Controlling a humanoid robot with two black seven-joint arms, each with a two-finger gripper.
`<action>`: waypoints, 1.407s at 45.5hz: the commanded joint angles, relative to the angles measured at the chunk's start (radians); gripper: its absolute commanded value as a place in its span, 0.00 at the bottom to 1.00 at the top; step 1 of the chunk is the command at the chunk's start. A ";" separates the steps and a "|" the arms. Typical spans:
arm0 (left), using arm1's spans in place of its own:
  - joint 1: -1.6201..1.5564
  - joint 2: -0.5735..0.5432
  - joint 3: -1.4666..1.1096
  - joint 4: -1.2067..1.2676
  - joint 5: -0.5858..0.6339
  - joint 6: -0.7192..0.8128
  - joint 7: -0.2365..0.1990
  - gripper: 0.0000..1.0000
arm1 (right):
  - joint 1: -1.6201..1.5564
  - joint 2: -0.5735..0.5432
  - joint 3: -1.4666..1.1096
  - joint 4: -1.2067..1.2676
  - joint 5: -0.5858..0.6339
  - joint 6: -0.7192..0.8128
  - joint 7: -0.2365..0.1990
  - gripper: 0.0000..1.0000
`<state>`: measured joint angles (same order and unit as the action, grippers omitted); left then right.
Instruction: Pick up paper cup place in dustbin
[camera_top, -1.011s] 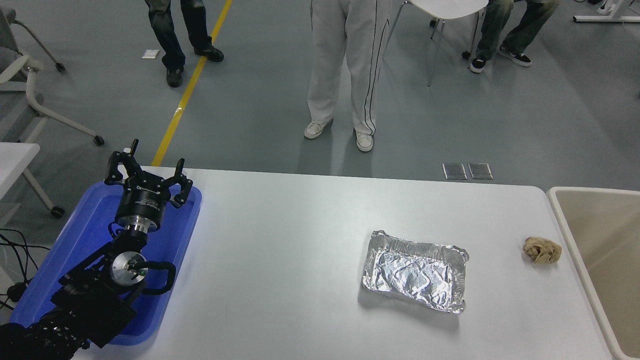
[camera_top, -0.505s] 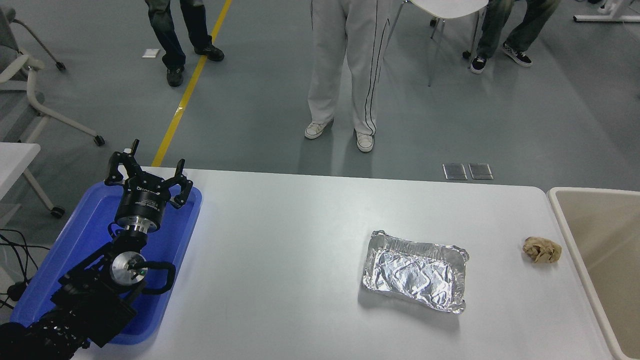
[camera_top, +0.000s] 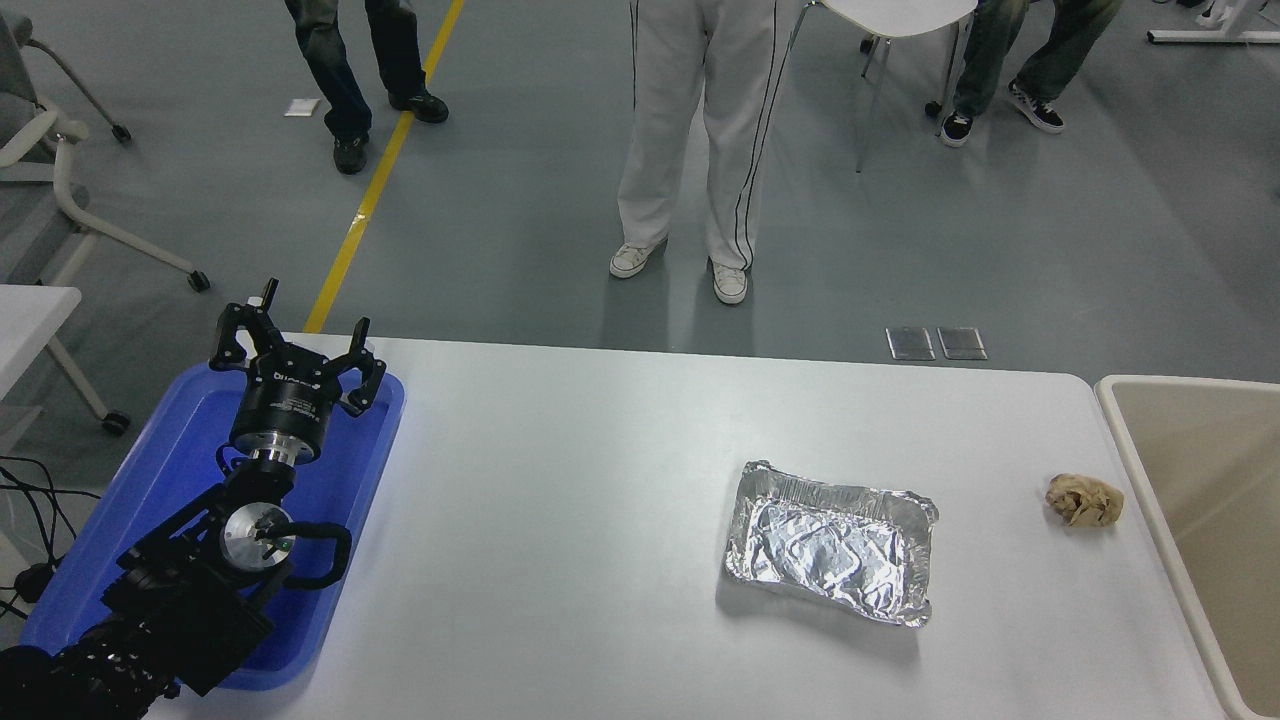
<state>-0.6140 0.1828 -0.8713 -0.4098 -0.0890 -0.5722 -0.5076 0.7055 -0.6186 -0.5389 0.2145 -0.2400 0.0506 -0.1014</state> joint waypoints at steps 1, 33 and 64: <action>0.000 0.000 0.000 0.000 0.000 0.000 0.000 1.00 | -0.023 0.010 0.010 -0.017 -0.001 -0.020 -0.001 0.35; 0.000 0.001 0.000 -0.001 0.000 0.000 0.000 1.00 | 0.020 -0.044 0.031 0.129 -0.012 -0.100 0.000 0.92; -0.001 0.000 0.000 -0.001 0.000 0.000 0.001 1.00 | 0.362 -0.260 -0.239 0.669 -0.019 -0.087 0.006 0.99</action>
<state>-0.6152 0.1827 -0.8713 -0.4101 -0.0890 -0.5722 -0.5063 0.8970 -0.8228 -0.6194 0.6886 -0.2592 -0.0446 -0.0968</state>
